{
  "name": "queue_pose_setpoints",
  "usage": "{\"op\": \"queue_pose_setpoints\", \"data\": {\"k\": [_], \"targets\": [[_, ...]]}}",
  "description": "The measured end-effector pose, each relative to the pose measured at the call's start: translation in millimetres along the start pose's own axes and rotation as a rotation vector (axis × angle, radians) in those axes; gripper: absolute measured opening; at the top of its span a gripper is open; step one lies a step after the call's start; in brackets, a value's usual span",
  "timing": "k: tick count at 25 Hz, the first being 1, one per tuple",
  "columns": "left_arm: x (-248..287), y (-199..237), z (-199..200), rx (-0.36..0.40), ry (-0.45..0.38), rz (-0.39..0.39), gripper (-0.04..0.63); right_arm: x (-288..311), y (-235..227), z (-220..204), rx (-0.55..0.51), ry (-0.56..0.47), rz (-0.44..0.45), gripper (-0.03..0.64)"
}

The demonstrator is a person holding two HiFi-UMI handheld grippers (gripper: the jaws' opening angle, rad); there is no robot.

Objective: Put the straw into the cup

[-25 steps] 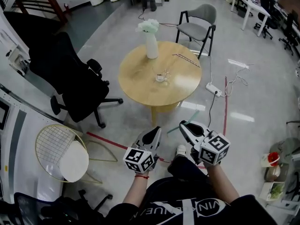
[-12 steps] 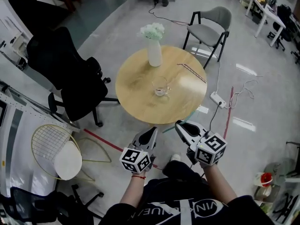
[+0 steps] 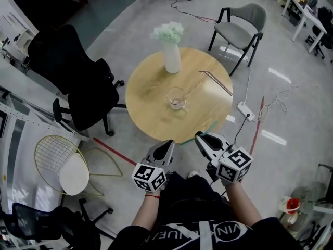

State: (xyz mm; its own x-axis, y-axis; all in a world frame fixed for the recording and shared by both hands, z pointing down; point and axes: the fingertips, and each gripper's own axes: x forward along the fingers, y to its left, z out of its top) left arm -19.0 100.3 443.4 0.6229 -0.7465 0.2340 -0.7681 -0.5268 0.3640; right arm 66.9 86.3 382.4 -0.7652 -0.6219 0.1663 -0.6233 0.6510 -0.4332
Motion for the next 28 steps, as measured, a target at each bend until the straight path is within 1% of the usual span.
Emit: {"op": "queue_pose_setpoints", "data": {"k": [5, 10, 13, 18, 28], "targets": [[7, 11, -7, -0.015, 0.025, 0.012, 0.012, 10, -9, -2, 0.016, 0.008, 0.013, 0.029], [35, 32, -4, -0.034, 0.034, -0.003, 0.012, 32, -28, 10, 0.006, 0.007, -0.001, 0.029], [51, 42, 8, -0.036, 0.021, -0.021, 0.012, 45, -35, 24, -0.007, -0.003, 0.004, 0.029], [77, 56, 25, -0.014, 0.039, -0.073, 0.012, 69, -52, 53, -0.023, -0.037, 0.0, 0.029], [107, 102, 63, 0.016, 0.03, -0.066, 0.012, 114, -83, 96, -0.005, -0.098, 0.015, 0.029]]}}
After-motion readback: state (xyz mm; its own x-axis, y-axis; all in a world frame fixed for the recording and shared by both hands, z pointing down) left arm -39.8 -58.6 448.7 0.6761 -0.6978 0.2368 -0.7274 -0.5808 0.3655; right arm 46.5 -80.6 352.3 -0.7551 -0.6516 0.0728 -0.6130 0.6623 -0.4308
